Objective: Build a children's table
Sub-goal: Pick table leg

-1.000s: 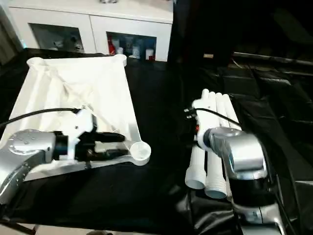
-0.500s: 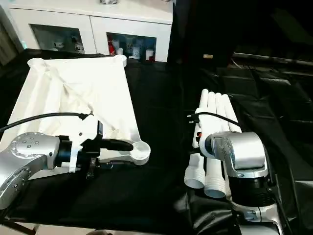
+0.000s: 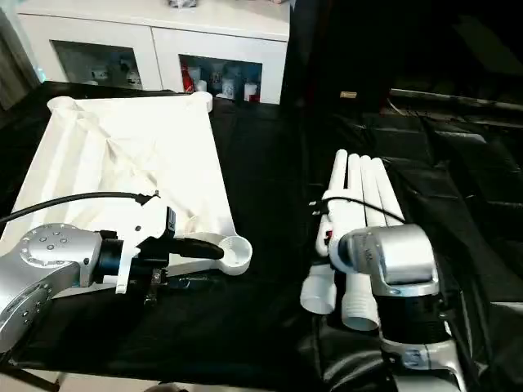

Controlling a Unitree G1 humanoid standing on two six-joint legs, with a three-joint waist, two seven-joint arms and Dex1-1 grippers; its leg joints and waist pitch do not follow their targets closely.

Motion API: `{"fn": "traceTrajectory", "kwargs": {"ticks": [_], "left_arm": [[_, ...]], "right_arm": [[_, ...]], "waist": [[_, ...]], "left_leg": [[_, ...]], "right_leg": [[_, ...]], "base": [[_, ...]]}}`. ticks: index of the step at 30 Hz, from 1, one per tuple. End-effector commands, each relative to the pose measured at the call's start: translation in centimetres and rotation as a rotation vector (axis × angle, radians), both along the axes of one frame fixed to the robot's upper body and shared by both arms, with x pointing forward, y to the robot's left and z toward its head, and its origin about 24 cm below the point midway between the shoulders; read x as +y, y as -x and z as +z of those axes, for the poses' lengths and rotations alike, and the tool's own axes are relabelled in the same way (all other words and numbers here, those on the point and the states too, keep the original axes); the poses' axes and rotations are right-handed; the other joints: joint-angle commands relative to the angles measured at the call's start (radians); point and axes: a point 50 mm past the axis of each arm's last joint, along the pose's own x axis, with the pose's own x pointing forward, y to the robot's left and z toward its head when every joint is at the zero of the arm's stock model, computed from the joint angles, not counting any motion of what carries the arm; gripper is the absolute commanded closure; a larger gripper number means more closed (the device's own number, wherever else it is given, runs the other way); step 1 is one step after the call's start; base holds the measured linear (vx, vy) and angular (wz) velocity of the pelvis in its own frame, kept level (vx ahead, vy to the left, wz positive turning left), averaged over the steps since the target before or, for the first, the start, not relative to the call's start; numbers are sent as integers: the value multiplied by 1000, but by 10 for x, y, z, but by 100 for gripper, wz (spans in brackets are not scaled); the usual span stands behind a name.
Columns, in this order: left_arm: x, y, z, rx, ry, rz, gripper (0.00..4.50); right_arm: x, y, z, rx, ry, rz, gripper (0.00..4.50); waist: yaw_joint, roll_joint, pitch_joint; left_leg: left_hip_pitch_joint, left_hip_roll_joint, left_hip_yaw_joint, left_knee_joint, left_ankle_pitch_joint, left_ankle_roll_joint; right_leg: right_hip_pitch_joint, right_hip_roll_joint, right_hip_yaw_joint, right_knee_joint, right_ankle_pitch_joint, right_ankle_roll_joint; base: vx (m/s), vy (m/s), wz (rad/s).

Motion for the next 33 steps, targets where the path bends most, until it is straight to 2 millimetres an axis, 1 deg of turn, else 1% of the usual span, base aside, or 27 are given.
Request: {"fn": "traceTrajectory", "kwargs": {"ticks": [1,2,3,5,6,7,9,10,11,14,15,16,17,19,20,22,23,24,26,28,29,30,31,32,33], "left_arm": [[-3,4,2,1,1,-19,188],[-3,4,2,2,-2,-18,188],[-3,4,2,1,-8,-18,188],[-2,3,1,-4,-23,-12,188],[-2,3,1,-4,-23,-12,188],[-1,3,1,-9,-31,-13,188],[0,1,1,-27,-42,0,188],[0,1,1,-30,-46,4,188],[1,0,0,-36,-59,10,162],[2,-2,-2,-39,-67,32,150],[2,-3,-2,-39,-67,37,136],[3,-3,-2,-40,-67,40,120],[3,-5,-1,-45,-68,44,108],[3,-6,-1,-54,-69,52,102],[3,-7,0,-56,-64,55,75],[3,-8,0,-59,-59,57,67],[4,-11,0,-57,-68,82,64],[5,-12,-1,-54,-79,95,59],[8,-22,-2,-82,-99,164,37],[9,-29,-2,-91,-95,212,21],[10,-34,-1,-99,-88,249,6],[10,-34,0,-99,-84,253,1],[10,-38,3,-96,-61,278,0],[10,-38,3,-96,-61,278,0],[9,-41,6,-89,-27,302,0]], "right_arm": [[-1,-2,-1,-2,-4,-4,62],[0,-2,-2,5,-11,-1,73],[1,-1,-3,9,-17,0,73],[2,-2,-5,17,-26,0,92],[2,-2,-5,17,-26,0,92],[2,-2,-6,18,-25,-2,105],[1,-2,-8,23,-22,-15,120],[1,-2,-9,25,-29,-20,128],[1,-2,-9,28,-38,-31,144],[1,-2,-12,32,-36,-39,168],[1,-2,-13,34,-34,-40,176],[1,-2,-13,36,-34,-42,185],[2,-2,-15,41,-42,-49,204],[1,-3,-16,41,-50,-72,212],[1,-4,-16,40,-55,-80,225],[1,-5,-16,38,-60,-87,233],[0,-7,-14,28,-66,-96,240],[0,-8,-14,23,-65,-96,245],[1,-11,-9,-10,-93,-101,251],[2,-14,-5,-44,-133,-108,258],[2,-15,-3,-53,-167,-114,260],[3,-16,-2,-60,-171,-112,261],[3,-18,1,-105,-200,-101,262],[3,-18,1,-105,-200,-101,262],[4,-21,5,-156,-243,-91,263]], "waist": [[5,-3,-63],[6,-1,-64],[5,-1,-63],[7,-2,-64],[7,-2,-64],[6,-6,-64],[8,-4,-64],[8,-7,-64],[9,-6,-64],[10,-6,-65],[11,-5,-65],[11,-2,-66],[11,-5,-65],[11,-5,-65],[11,-4,-65],[11,-5,-65],[12,-2,-65],[12,-3,-66],[13,-4,-66],[15,0,-66],[15,-1,-67],[17,-1,-68],[18,-2,-68],[19,-1,-70],[19,-3,-70]], "left_leg": [[18,59,-20,-73,-63,-67],[19,58,-20,-72,-59,-67],[18,58,-20,-73,-61,-68],[19,58,-21,-73,-61,-67],[19,58,-21,-73,-61,-67],[18,58,-20,-73,-59,-67],[19,59,-20,-74,-64,-71],[19,59,-20,-74,-63,-71],[19,59,-20,-74,-61,-71],[21,59,-20,-74,-64,-78],[21,59,-20,-75,-66,-79],[21,59,-21,-75,-68,-83],[21,58,-21,-75,-74,-86],[21,58,-21,-75,-81,-88],[22,58,-21,-76,-86,-91],[22,59,-21,-77,-93,-94],[23,59,-22,-77,-97,-96],[24,59,-21,-76,-101,-99],[23,58,-22,-77,-102,-98],[25,59,-22,-77,-119,-101],[23,59,-23,-77,-120,-101],[24,59,-24,-78,-118,-101],[22,60,-23,-77,-113,-100],[24,61,-23,-76,-106,-99],[21,59,-22,-75,-92,-93]], "right_leg": [[38,-82,54,-69,-18,-165],[37,-82,54,-69,-14,-166],[37,-81,53,-69,-14,-166],[37,-81,53,-68,-11,-164],[37,-81,53,-68,-11,-164],[38,-81,53,-68,-10,-163],[36,-82,53,-69,-21,-157],[37,-82,53,-69,-17,-158],[36,-82,53,-68,-13,-157],[35,-81,52,-67,-9,-152],[35,-81,52,-68,-10,-152],[35,-81,52,-67,-7,-151],[35,-81,52,-68,-12,-151],[36,-83,52,-69,-21,-152],[34,-82,52,-69,-27,-153],[35,-82,52,-70,-36,-152],[34,-82,52,-70,-40,-149],[33,-81,52,-70,-40,-147],[34,-81,52,-71,-40,-139],[32,-83,53,-73,-56,-137],[34,-84,53,-73,-55,-139],[33,-83,52,-72,-49,-142],[35,-85,52,-70,-33,-144],[35,-85,51,-69,-22,-146],[36,-84,51,-66,6,-153]], "base": [[0,0,0],[0,0,0],[0,0,0],[0,0,0],[0,0,0],[0,0,0],[0,0,0],[0,0,0],[0,0,0],[0,0,0],[0,0,0],[0,0,0],[0,0,0],[0,0,0],[0,0,0],[0,0,0],[0,0,0],[0,0,0],[0,0,0],[0,0,0],[0,0,0],[0,0,0],[0,0,0],[0,0,0],[0,0,0]]}}
